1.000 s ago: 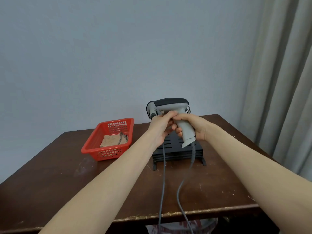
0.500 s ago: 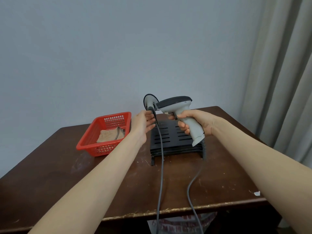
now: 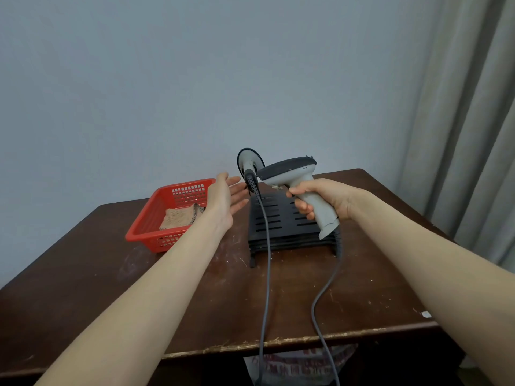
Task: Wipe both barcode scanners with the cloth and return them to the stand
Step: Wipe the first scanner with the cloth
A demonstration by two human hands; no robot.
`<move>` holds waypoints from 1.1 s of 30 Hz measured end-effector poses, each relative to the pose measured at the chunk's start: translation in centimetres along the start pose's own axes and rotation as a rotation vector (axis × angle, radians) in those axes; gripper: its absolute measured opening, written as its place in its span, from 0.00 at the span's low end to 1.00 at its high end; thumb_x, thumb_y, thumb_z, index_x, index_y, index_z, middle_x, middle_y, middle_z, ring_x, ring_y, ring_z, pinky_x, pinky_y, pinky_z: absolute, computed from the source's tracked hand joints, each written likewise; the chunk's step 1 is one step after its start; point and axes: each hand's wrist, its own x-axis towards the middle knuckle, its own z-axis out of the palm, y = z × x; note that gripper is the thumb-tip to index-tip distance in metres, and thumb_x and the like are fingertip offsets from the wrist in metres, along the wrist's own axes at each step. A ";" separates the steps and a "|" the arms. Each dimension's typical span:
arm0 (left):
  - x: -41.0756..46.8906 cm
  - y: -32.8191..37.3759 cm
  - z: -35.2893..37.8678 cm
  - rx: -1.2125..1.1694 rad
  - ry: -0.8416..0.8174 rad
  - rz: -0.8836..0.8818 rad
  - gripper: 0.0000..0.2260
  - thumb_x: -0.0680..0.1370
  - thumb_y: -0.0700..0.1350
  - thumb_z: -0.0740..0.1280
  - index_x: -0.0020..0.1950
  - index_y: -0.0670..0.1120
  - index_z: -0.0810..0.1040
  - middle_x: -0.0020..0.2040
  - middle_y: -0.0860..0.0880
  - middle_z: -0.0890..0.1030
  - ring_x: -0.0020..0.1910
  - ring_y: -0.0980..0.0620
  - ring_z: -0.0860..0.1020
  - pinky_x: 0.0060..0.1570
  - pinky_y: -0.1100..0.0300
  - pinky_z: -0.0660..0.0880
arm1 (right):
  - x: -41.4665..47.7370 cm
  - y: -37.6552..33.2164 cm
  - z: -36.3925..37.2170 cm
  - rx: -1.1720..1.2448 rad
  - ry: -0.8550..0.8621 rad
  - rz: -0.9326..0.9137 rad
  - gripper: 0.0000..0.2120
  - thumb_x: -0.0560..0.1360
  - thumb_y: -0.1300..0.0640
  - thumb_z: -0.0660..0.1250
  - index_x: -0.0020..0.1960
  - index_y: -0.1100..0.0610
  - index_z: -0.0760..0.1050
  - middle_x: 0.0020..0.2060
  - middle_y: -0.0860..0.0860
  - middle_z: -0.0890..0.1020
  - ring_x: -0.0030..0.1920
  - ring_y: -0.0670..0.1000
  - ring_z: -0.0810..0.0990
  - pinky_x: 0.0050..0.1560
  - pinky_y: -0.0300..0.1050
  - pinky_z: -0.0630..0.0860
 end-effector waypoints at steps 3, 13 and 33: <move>0.0 0.2 -0.2 0.008 0.002 -0.002 0.15 0.81 0.50 0.54 0.48 0.44 0.78 0.46 0.46 0.82 0.45 0.49 0.81 0.48 0.54 0.78 | 0.0 0.0 0.1 -0.013 0.008 0.000 0.05 0.77 0.58 0.63 0.43 0.58 0.73 0.23 0.50 0.72 0.23 0.45 0.68 0.24 0.36 0.69; 0.0 0.7 -0.8 0.023 0.015 -0.011 0.16 0.81 0.51 0.54 0.51 0.43 0.78 0.49 0.45 0.82 0.48 0.48 0.80 0.48 0.54 0.78 | 0.1 -0.4 0.2 -0.040 0.004 -0.008 0.03 0.76 0.59 0.64 0.44 0.58 0.73 0.24 0.50 0.72 0.23 0.45 0.68 0.24 0.36 0.69; -0.8 1.0 -1.1 -0.296 -0.405 -0.119 0.40 0.76 0.70 0.43 0.76 0.42 0.58 0.75 0.45 0.63 0.74 0.48 0.61 0.72 0.50 0.58 | 0.3 -0.9 1.0 -0.225 -0.013 -0.042 0.05 0.75 0.57 0.67 0.47 0.59 0.75 0.24 0.51 0.74 0.23 0.46 0.69 0.25 0.37 0.70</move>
